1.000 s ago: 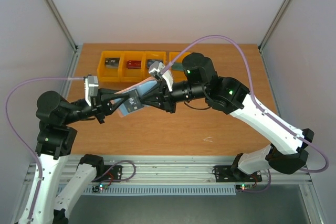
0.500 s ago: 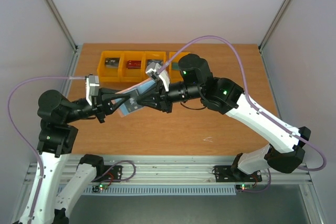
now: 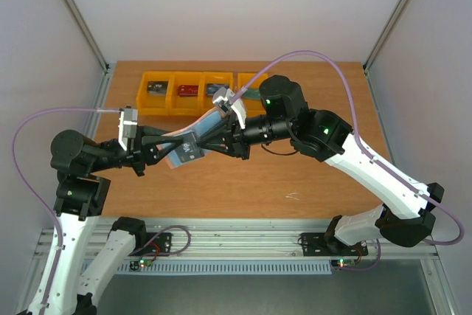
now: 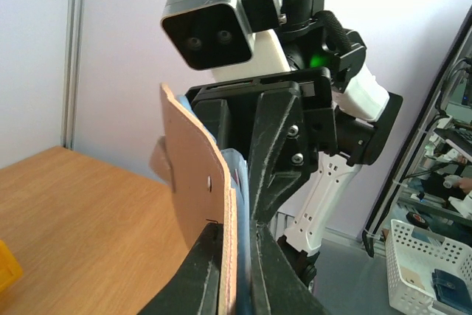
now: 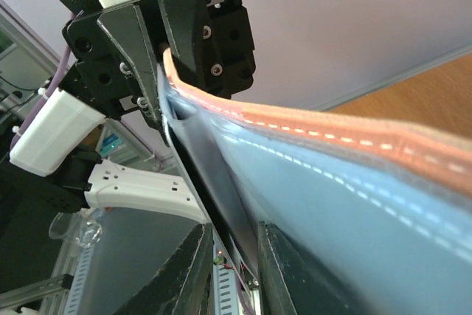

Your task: Take the credit cards out of the card holder

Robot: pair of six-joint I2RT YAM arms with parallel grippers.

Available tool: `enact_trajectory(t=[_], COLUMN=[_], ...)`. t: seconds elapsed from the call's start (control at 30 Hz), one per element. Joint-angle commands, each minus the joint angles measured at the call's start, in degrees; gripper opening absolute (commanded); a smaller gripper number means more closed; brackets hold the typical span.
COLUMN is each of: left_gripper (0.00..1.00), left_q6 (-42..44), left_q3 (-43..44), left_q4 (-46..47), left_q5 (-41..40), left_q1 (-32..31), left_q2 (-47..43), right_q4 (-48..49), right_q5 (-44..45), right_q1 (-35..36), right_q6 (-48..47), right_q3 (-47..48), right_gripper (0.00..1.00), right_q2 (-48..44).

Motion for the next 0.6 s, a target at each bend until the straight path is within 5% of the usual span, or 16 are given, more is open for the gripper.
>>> enact_trajectory(t=[0.0,0.57], left_gripper=[0.0,0.0], left_q6=[-2.13,3.92], left_q3=[0.06,-0.51], left_q4=[7.81,-5.31], left_q5=[3.9,-3.94], left_q1=[-0.32,-0.59], left_q2=[-0.97,-2.45], right_q4=[-0.11,-3.84], right_q5=[1.6,-8.4], right_q1=[-0.6,3.46], right_q6=[-0.26,-5.06], right_q3=[1.47,8.12], right_gripper=[0.17,0.15], right_q2=[0.63,6.86])
